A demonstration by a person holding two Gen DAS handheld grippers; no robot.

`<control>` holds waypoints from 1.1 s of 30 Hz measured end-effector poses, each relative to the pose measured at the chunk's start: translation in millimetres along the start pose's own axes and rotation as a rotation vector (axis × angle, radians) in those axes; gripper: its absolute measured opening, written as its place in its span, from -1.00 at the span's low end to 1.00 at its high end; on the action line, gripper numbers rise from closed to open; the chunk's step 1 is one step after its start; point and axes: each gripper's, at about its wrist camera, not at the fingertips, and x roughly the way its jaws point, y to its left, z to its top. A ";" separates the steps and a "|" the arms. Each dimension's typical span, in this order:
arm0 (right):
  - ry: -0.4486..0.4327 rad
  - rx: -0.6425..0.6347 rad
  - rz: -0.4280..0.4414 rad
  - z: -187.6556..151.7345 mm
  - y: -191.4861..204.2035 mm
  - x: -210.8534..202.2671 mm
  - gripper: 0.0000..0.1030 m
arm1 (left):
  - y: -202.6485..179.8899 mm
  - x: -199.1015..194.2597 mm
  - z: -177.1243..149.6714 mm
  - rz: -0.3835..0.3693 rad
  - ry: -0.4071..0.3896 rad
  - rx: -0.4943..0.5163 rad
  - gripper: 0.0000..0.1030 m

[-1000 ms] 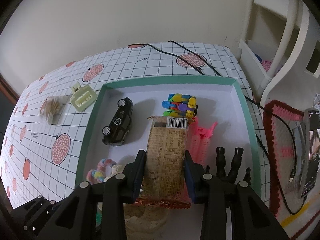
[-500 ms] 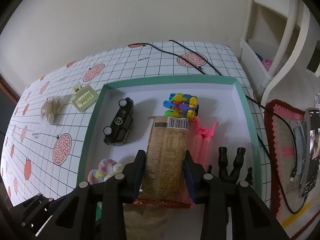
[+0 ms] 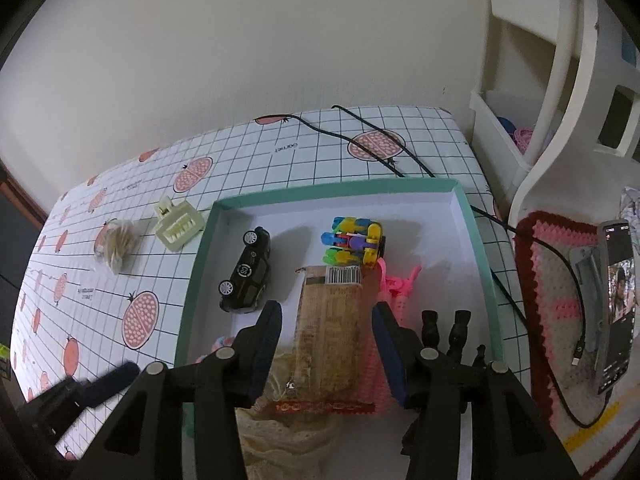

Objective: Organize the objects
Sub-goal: 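Lower the clip and snack bar into the tray and open both grippers, then withdraw both grippers toward the cotton swab bag and cream hair clip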

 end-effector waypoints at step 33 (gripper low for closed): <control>-0.013 -0.028 -0.015 -1.0 1.1 3.3 1.00 | 71.7 -3.1 6.5 0.227 -0.137 -0.174 1.00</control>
